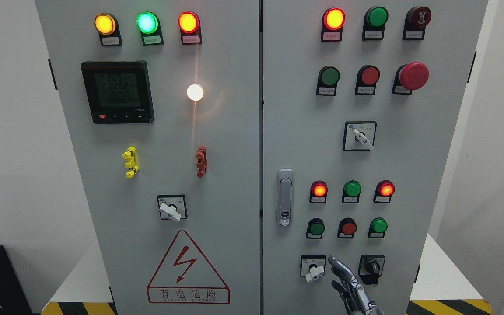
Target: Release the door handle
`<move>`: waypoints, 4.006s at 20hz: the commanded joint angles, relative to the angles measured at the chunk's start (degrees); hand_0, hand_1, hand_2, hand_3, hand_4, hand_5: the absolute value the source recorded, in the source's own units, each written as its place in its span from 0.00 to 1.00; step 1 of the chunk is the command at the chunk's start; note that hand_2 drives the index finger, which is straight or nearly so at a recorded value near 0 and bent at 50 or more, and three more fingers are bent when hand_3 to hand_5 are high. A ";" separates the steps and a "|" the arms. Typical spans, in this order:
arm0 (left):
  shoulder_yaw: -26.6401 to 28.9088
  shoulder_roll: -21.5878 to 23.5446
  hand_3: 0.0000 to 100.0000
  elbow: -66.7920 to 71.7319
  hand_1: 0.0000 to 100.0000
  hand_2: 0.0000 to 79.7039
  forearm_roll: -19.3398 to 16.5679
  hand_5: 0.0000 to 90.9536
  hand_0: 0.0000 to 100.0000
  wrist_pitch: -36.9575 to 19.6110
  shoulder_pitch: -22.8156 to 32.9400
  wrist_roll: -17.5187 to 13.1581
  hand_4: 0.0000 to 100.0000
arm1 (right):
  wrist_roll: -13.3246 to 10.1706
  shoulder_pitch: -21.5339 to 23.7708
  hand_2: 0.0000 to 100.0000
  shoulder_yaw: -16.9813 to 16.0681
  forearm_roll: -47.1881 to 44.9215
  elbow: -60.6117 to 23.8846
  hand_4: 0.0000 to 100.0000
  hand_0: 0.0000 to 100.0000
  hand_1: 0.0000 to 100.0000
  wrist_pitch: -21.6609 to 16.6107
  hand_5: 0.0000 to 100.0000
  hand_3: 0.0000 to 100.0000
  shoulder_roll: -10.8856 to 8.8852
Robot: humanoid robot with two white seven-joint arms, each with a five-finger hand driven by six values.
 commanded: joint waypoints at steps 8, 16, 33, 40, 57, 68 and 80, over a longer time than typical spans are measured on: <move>0.00 0.00 0.00 1.67 0.56 0.00 -0.04 0.00 0.12 0.01 -1.50 -0.01 0.00 | 0.07 0.08 0.00 1.09 0.42 -0.23 0.06 0.26 0.00 1.21 0.00 0.04 0.70; 0.00 0.00 0.00 1.67 0.56 0.00 -0.04 0.00 0.12 0.01 -1.58 -0.01 0.00 | -0.45 -0.44 0.00 1.45 14.19 0.04 0.70 0.24 0.19 1.21 0.67 0.56 1.48; 0.00 0.00 0.00 1.67 0.56 0.00 -0.04 0.00 0.12 0.01 -1.58 -0.01 0.00 | -9.40 -8.44 0.06 1.62 50.32 7.15 1.00 0.34 0.29 3.14 1.00 1.00 7.20; 0.00 0.00 0.00 1.67 0.56 0.00 -0.04 0.00 0.12 0.01 -1.58 -0.01 0.00 | -12.75 -9.85 0.06 2.94 60.44 9.88 1.00 0.34 0.27 3.05 1.00 1.00 7.20; 0.00 0.00 0.00 1.67 0.56 0.00 0.05 0.00 0.12 0.01 -1.58 -0.01 0.00 | -17.06 -16.96 0.01 3.20 76.61 18.32 1.00 0.34 0.23 3.05 1.00 1.00 6.58; 0.00 0.00 0.00 1.67 0.56 0.00 -0.04 0.00 0.12 0.01 -1.58 -0.01 0.00 | -19.17 -17.76 0.01 4.87 82.34 20.51 1.00 0.33 0.23 6.91 1.00 1.00 6.85; 0.00 0.00 0.00 1.67 0.56 0.00 -0.04 0.00 0.12 0.01 -1.50 -0.01 0.00 | -19.17 -20.13 0.01 6.45 83.13 22.45 1.00 0.32 0.24 9.29 1.00 1.00 7.02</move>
